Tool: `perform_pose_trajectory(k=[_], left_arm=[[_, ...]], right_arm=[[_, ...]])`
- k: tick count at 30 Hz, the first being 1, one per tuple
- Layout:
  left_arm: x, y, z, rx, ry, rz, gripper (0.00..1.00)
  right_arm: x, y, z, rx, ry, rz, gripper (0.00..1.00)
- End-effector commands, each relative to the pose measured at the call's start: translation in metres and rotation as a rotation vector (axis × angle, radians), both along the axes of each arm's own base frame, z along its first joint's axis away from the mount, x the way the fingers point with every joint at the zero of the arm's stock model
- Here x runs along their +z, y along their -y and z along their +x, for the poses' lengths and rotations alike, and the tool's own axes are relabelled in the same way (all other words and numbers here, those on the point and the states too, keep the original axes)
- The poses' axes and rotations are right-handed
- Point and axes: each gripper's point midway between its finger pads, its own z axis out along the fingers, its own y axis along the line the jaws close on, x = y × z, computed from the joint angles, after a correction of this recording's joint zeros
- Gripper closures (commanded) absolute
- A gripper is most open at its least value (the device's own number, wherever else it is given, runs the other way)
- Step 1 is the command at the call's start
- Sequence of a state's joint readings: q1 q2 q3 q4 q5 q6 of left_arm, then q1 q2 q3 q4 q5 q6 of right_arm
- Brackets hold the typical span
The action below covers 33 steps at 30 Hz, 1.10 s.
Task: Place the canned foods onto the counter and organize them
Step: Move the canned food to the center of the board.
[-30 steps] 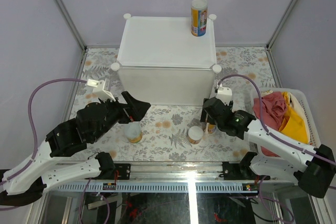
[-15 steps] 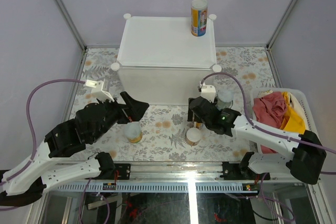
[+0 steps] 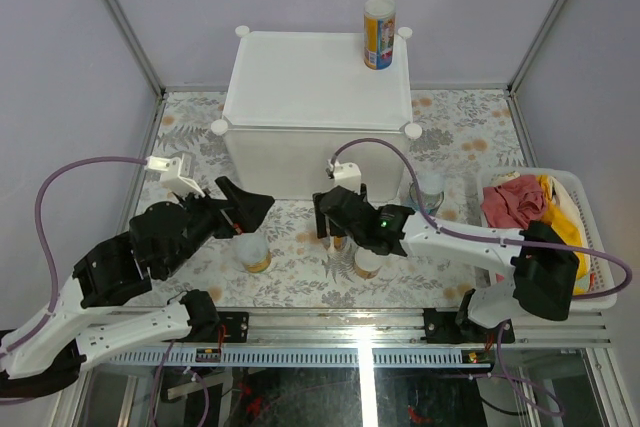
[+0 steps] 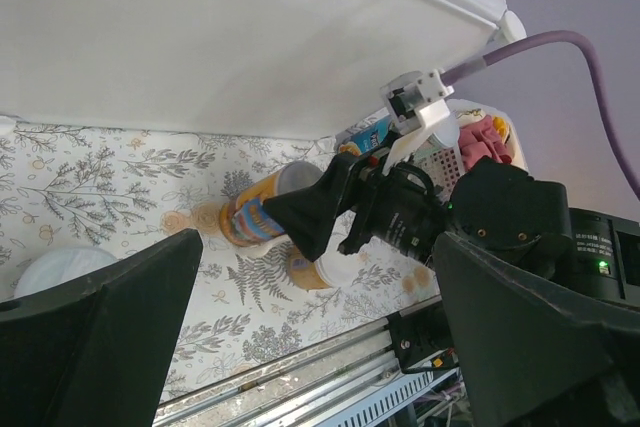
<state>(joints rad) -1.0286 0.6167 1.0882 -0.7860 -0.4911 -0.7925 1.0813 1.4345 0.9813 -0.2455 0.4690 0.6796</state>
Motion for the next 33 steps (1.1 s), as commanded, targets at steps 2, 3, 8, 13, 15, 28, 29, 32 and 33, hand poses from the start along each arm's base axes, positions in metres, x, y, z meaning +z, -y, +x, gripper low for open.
perform_pose_trajectory(k=[2, 3, 8, 13, 15, 28, 29, 32, 33], left_arm=[[0.007, -0.008, 0.002, 0.039, 0.012, -0.022, 0.00], [0.008, -0.009, 0.002, 0.041, 0.015, -0.023, 0.00], [0.009, -0.010, 0.002, 0.044, 0.020, -0.021, 0.00], [0.011, -0.011, 0.002, 0.044, 0.024, -0.025, 0.00], [0.011, -0.012, 0.001, 0.044, 0.023, -0.023, 0.00], [0.011, -0.008, 0.002, 0.032, 0.017, -0.007, 0.00], [0.011, -0.008, 0.002, 0.032, 0.017, -0.006, 0.00], [0.010, -0.007, 0.002, 0.031, 0.015, 0.000, 0.00], [0.011, -0.007, 0.002, 0.030, 0.015, 0.000, 0.00]], right_arm=[[0.012, -0.048, -0.012, 0.131, 0.013, 0.042, 0.64], [0.012, -0.052, -0.013, 0.142, 0.014, 0.038, 0.63], [0.007, -0.059, -0.012, 0.168, 0.031, 0.025, 0.54], [0.000, -0.060, -0.013, 0.191, 0.061, 0.036, 0.37], [-0.002, -0.060, -0.014, 0.202, 0.077, 0.035, 0.32], [-0.008, -0.061, -0.021, 0.230, 0.131, 0.020, 0.17], [-0.009, -0.060, -0.021, 0.230, 0.134, 0.021, 0.15], [-0.012, -0.059, -0.024, 0.237, 0.144, 0.021, 0.13], [-0.010, -0.058, -0.022, 0.223, 0.163, 0.017, 0.13]])
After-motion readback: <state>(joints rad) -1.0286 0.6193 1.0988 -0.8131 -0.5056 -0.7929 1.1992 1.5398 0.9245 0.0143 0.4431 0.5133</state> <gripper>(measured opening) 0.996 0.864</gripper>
